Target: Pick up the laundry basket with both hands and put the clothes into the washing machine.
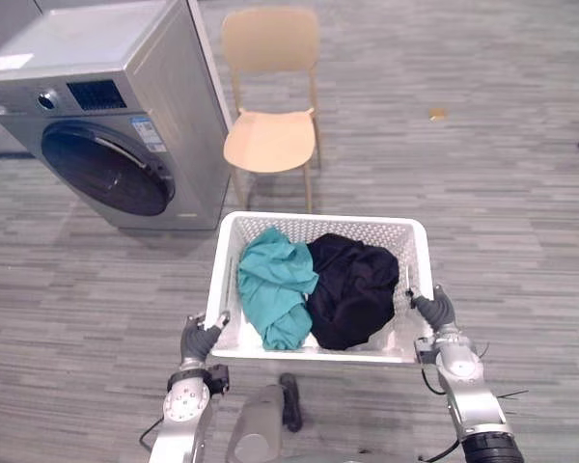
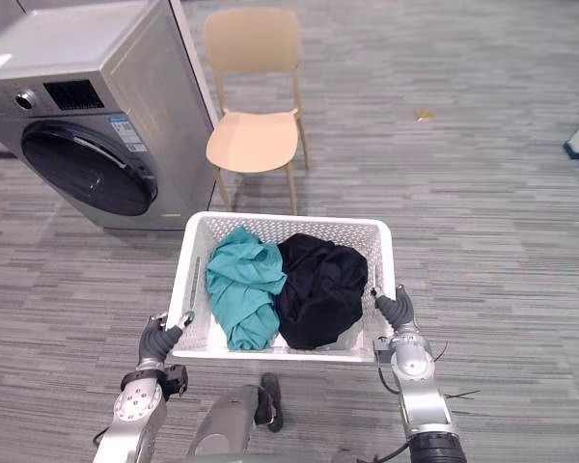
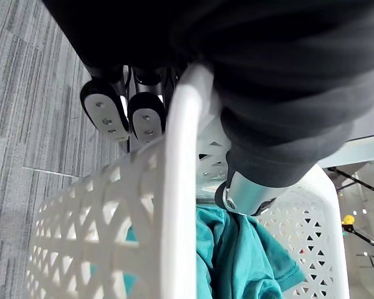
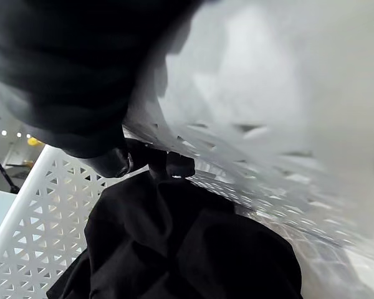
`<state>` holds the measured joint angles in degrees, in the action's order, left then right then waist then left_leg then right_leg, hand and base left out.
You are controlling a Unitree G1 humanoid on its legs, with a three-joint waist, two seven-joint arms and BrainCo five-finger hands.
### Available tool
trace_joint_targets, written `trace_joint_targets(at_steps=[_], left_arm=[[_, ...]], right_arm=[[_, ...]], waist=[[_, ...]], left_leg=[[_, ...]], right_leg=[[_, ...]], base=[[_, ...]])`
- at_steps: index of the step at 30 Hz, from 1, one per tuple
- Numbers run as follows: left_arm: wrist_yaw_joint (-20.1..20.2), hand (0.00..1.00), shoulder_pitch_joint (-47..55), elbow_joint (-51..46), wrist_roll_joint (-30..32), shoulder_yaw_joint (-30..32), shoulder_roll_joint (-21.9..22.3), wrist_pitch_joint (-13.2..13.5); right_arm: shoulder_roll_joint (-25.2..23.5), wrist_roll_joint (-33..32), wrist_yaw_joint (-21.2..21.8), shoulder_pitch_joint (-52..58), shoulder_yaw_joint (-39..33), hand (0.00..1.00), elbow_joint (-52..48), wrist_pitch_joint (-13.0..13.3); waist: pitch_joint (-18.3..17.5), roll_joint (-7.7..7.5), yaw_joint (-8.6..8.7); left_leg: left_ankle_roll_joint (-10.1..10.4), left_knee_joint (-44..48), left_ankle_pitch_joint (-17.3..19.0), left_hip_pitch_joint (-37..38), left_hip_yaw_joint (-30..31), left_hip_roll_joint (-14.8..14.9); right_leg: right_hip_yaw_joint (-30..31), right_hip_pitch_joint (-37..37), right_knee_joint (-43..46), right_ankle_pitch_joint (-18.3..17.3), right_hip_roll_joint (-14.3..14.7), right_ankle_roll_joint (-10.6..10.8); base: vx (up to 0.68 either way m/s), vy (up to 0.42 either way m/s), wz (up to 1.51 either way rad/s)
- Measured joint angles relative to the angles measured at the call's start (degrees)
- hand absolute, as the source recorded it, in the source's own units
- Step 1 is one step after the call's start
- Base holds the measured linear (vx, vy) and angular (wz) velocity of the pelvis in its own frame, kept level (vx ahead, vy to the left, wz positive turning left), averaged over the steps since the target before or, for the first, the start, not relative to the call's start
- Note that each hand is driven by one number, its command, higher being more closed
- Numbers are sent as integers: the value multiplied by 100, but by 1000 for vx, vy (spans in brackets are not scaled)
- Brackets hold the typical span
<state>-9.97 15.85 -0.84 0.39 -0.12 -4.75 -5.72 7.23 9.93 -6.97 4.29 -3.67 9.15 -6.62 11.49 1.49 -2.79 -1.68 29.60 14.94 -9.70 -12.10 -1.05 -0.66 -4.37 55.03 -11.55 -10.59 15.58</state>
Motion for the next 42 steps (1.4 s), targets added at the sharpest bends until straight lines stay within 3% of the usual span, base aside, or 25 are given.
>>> trace_joint_targets(at_steps=[3, 5, 6, 8, 9, 10, 11, 13, 14, 15, 16, 17, 18, 19, 21, 22, 24, 25, 26, 27, 28, 31, 37, 40, 42], left_arm=[[-1, 100, 49, 17, 43, -31, -193, -35], [0, 100, -136, 22, 41, -180, -368, -33], [0, 100, -200, 30, 41, -224, -378, -32], [1, 100, -409, 74, 44, -332, -384, -32], [1, 100, -387, 96, 49, -333, -403, -30], [1, 100, -344, 124, 53, -334, -417, -30], [1, 100, -334, 334, 54, -375, -355, -31], [1, 100, -382, 408, 75, -371, -127, -33], [4, 100, -469, 441, 154, -371, -110, -27], [6, 100, -462, 498, 188, -364, -49, -28], [19, 100, -404, 497, 191, -350, -18, -28], [75, 100, -324, 452, 188, -336, 9, 1], [85, 100, -285, 449, 182, -331, -7, 15], [95, 100, -273, 450, 180, -327, -10, 16], [112, 100, -260, 437, 174, -326, 1, 61], [113, 100, -260, 437, 174, -325, 0, 71], [125, 100, -279, 440, 175, -326, 39, 75], [128, 100, -276, 440, 176, -326, 56, 75], [133, 100, -273, 444, 178, -330, 81, 76], [134, 100, -241, 446, 182, -332, 125, 76], [133, 100, -237, 486, 182, -333, 124, 83], [136, 100, -248, 587, 195, -371, -116, 81], [118, 100, -407, 608, 282, -434, -315, 80], [-11, 100, -1157, 1077, 318, -454, -519, 80], [-279, 100, -2263, 1623, 301, -444, -654, 82]], right_arm=[[-147, 19, 63, 133, 16, 100, 31, 3], [-198, 12, 56, 353, -83, 100, -324, 5], [-197, 10, 49, 375, -124, 100, -396, 6], [-153, -20, -27, 360, -223, 100, -482, 6], [-108, -19, -38, 356, -203, 100, -493, 5], [-113, -18, -34, 383, -181, 100, -493, -2], [-80, -10, -24, 447, -183, 100, -479, -18], [59, 0, 9, 383, -207, 100, -449, -82], [67, -8, 16, 406, -220, 100, -449, -86], [55, -20, 10, 491, -223, 100, -458, -86], [46, -25, 1, 550, -222, 100, -489, -88], [18, -35, -42, 626, -225, 100, -605, -89], [10, -36, -64, 663, -226, 100, -759, -86], [17, -36, -61, 664, -229, 100, -817, -82], [41, -40, -60, 603, -261, 100, -845, -67], [44, -41, -57, 585, -266, 100, -840, -67], [47, -41, -55, 576, -302, 100, -732, -67], [51, -41, -54, 575, -309, 100, -680, -67], [63, -41, -53, 577, -318, 100, -593, -67], [95, -41, -48, 587, -318, 100, -589, -67], [111, -41, -50, 557, -327, 100, -530, -54], [-52, -30, -35, 598, -301, 100, -371, -57], [-86, -18, -68, 419, -278, 100, -66, -50], [-71, -19, -244, -233, -181, 100, 399, -50], [58, -22, -467, -1248, -194, 100, 798, -51]], waist=[[7, 91, 208], [-3, 81, 234], [-3, 81, 286], [-25, 18, 416], [-62, -71, 434], [-100, -127, 457], [-214, 48, 501], [-334, 420, 418], [-309, 444, 438], [-252, 473, 506], [-245, 484, 511], [-244, 517, 430], [-228, 496, 318], [-224, 476, 259], [-224, 411, 113], [-221, 410, 84], [-181, 360, 63], [-170, 342, 73], [-170, 343, 87], [-158, 439, 105], [-161, 539, 149], [-190, 135, 204], [-192, 70, 200], [44, 37, 199], [453, 73, 214]], left_leg=[[-36, -1059, -7, 1255, 369, -120], [-42, -1496, -8, 1776, 684, -94], [-34, -1606, -5, 1879, 788, -66], [141, -2102, 78, 2481, 914, -56], [362, -2245, 214, 2846, 943, -120], [425, -2288, 255, 3081, 1001, -165], [449, -2265, 264, 3400, 1096, -54], [524, -1631, 121, 3162, 1078, 279], [637, -689, -324, 2780, 1109, 397], [921, 519, -1176, 2352, 1049, 608], [1022, 1167, -1771, 2104, 992, 777], [951, 2645, -1659, 1521, 736, 1258], [700, 3638, -1245, 972, 425, 1676], [571, 3858, -1016, 730, 309, 1800], [467, 3373, -289, 47, 28, 1898], [475, 3076, -158, -77, 30, 1872], [584, 1246, 10, -264, 370, 1513], [630, 707, -23, -237, 547, 1376], [821, -304, -280, -110, 876, 1160], [777, -934, -985, -2, 1072, 1147], [729, -967, -972, 37, 1089, 1182], [514, -1598, -1120, 481, 725, 735], [300, -2170, -1295, 613, 427, 393], [261, -2258, -1461, 182, 335, 383], [261, -2013, -1513, -721, 314, 468]], right_leg=[[-470, -744, 324, -384, 262, -711], [-812, -1384, -704, -577, 487, -1115], [-875, -1519, -1264, -514, 561, -1190], [-946, -1908, -3803, 609, 731, -1259], [-1017, -2020, -4436, 1103, 723, -1426], [-1025, -2019, -4577, 1332, 729, -1641], [-901, -1955, -4281, 2355, 773, -1945], [-998, -1980, -3911, 2032, 1053, -2051], [-1146, -1798, -3810, 1799, 1084, -2040], [-1287, -1299, -3976, 1567, 1160, -2061], [-1327, -1006, -4138, 1476, 1235, -2071], [-1349, -483, -4468, 1360, 1456, -2115], [-1323, -42, -4714, 1270, 1613, -2163], [-1298, 154, -4807, 1229, 1633, -2179], [-1170, 637, -5159, 1199, 1583, -2170], [-1161, 741, -5213, 1191, 1548, -2154], [-1119, 913, -5244, 1151, 1317, -2088], [-1111, 945, -5229, 1139, 1254, -2067], [-1011, 1031, -5206, 1041, 1147, -1863], [-936, 1151, -5221, 858, 1182, -1579], [-869, 1228, -5238, 787, 1212, -1491], [-637, 1233, -5226, 733, 717, -1298], [-376, 1022, -5323, 814, 377, -1135], [-249, 487, -5302, 919, 360, -1053], [-214, -433, -5092, 1056, 430, -1034]], base=[[558, 105, 53], [639, 5, 70], [697, -51, 93], [616, -90, 83], [718, -147, 41], [820, -178, 25], [836, -174, 7], [723, -151, -3], [731, -200, 33], [551, -175, 48], [790, -225, 41], [617, -160, -1], [695, -163, -13], [510, -92, -23], [501, -40, -24], [423, 47, -26], [387, 131, -13], [343, 234, -17], [252, 220, -32], [239, 234, -36], [182, 195, -34], [209, 227, -21], [73, 121, -14], [-86, 30, -20], [-224, 61, -11]])
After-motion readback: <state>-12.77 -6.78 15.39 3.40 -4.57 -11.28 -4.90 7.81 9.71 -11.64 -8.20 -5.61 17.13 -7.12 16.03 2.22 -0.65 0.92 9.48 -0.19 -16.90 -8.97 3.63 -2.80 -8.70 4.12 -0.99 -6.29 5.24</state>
